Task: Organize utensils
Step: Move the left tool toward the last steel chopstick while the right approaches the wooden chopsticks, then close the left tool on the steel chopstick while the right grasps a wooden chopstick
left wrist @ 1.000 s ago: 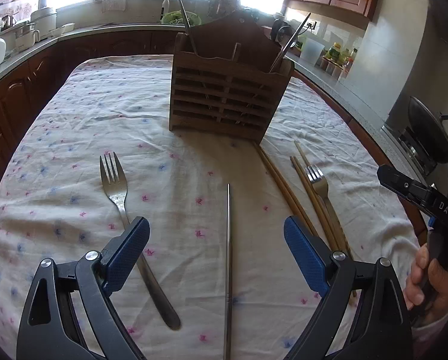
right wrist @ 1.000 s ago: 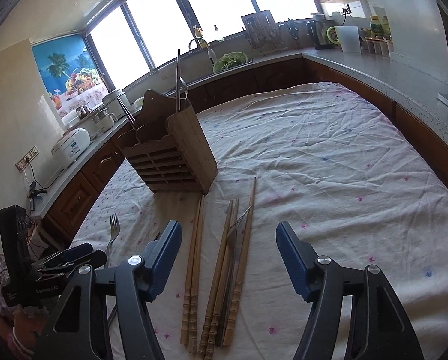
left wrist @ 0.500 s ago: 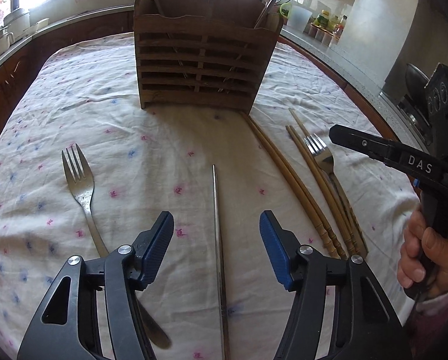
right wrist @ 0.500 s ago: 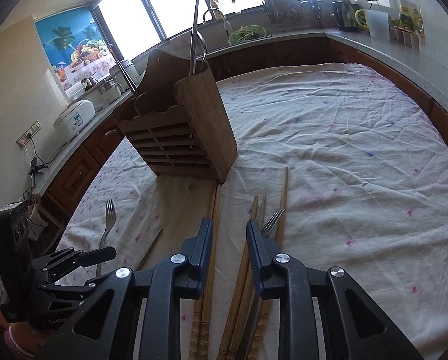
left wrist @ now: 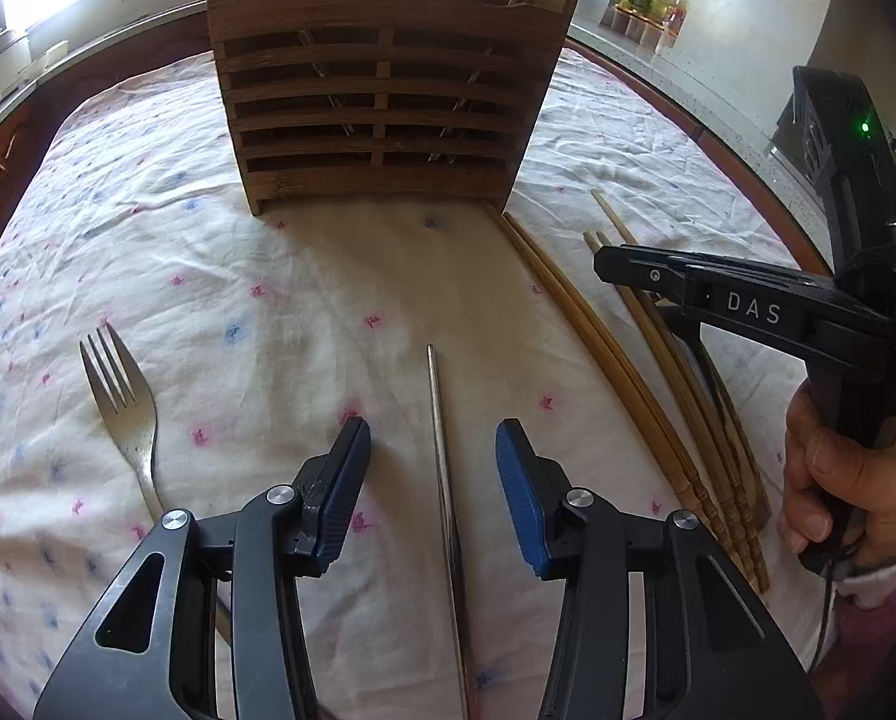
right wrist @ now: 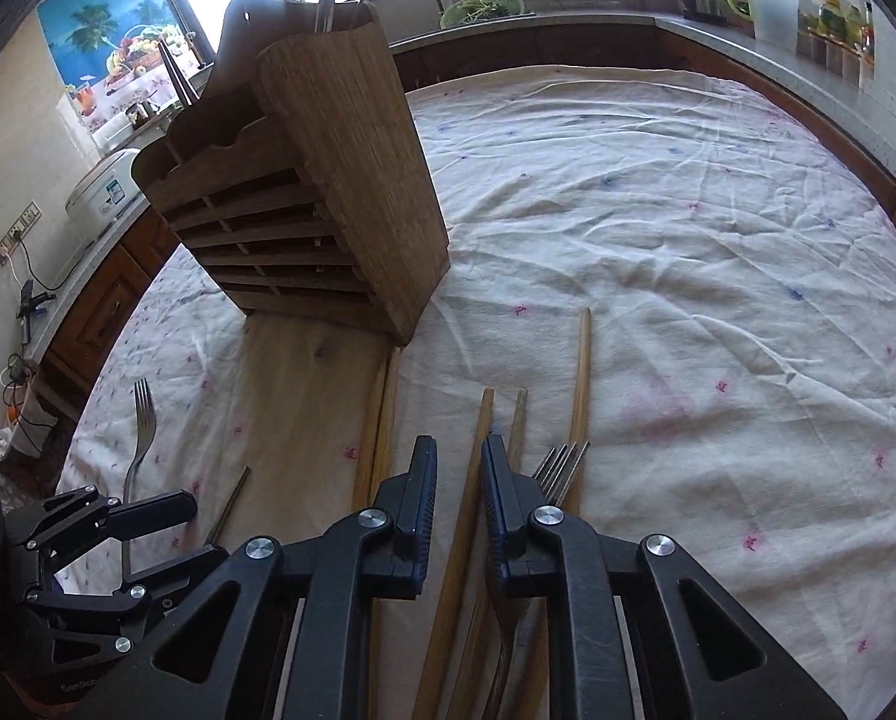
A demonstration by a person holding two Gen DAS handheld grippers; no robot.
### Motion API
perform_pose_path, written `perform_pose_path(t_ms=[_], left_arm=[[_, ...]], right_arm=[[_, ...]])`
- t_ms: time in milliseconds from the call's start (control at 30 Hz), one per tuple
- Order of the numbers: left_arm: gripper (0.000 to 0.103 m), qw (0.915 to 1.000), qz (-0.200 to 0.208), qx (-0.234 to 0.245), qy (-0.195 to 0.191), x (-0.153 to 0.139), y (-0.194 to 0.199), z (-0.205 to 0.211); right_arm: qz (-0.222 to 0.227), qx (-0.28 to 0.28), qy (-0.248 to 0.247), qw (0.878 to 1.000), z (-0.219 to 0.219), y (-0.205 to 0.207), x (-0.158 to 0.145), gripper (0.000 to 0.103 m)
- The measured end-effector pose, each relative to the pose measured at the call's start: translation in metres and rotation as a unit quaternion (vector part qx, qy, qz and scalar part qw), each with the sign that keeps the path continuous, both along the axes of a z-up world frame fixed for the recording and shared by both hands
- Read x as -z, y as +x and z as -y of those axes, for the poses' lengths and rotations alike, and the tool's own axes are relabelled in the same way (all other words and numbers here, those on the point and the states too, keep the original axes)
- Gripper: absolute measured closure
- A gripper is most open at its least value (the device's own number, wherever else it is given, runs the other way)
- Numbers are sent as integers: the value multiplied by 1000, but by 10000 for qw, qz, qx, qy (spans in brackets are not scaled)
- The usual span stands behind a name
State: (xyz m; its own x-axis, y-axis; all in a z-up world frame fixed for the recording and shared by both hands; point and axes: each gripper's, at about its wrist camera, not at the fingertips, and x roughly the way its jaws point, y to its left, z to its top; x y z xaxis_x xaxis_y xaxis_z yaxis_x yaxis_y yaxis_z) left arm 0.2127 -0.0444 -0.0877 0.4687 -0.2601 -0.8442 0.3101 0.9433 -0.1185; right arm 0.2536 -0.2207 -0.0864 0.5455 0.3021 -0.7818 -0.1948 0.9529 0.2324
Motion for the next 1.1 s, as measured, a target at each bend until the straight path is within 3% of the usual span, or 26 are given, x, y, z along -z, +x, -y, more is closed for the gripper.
perform_pose_path(t_ms=[133,233,300,367,533,700,1100], left_arm=[[69,9991,89,164,386,1,5,12],[77,9986,146,249,438,1,6,14],[91,9985,180,254,459,1,6,13],[97,9987,173,222,417,1,8,12],[99,9994,161,119,275,-1,9,8],[99,9996,277,-42,-103,-16,1,-9],[99,9902,980,-346,-930,-87,-30,-50]], right_arm=[[-57,-48,-138,9999,-5,10,2,87],[15,-123,-287,9995,-10,9,4,87],[61,-156,-393,9991,-12,8,4,91],[69,-130,-451,9989,-12,8,4,94],[41,-162,-343,9993,-11,9,3,96],[138,-101,-56,9998,-6,-1,-5,97],[942,8,447,9945,9,-40,-73,98]])
